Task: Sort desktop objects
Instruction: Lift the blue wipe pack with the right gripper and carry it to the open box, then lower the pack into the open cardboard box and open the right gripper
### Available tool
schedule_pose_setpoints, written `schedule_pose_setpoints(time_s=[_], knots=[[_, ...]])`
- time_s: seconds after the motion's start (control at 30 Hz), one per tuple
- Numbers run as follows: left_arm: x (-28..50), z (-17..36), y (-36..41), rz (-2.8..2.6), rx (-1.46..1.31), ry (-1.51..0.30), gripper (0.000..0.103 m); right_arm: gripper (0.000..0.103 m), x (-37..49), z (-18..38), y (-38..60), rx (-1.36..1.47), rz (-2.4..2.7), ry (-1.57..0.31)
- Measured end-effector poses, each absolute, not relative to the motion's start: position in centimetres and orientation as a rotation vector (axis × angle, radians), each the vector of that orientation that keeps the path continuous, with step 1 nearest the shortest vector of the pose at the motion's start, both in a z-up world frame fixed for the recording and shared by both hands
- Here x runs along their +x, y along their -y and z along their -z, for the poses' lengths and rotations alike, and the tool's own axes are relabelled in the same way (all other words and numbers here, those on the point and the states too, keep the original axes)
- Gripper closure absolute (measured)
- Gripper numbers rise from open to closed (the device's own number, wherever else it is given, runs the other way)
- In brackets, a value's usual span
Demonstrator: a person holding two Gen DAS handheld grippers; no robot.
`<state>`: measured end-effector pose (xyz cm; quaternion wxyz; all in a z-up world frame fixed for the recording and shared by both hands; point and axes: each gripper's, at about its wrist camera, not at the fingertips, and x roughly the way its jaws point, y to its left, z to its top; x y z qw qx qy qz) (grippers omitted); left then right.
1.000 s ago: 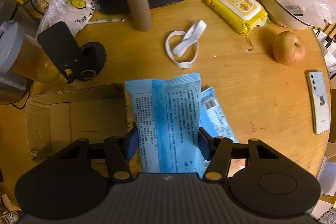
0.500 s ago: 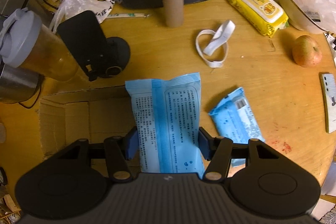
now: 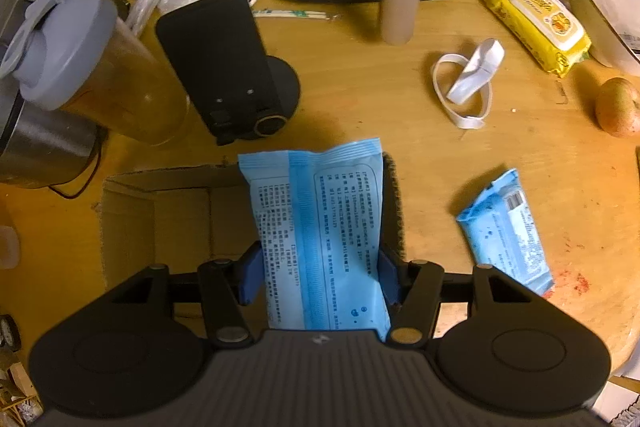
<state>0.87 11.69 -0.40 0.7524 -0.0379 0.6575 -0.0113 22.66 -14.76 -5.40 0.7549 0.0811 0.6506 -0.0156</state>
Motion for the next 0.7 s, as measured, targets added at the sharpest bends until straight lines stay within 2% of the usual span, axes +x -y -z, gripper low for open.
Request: schedule_pose_setpoints(time_s=[0.7], knots=[[1.5, 0.7, -12.5, 0.012, -0.085, -1.447, 0.0, 0.047, 23.3, 8.1, 13.5, 0.165, 0.03, -1.452]])
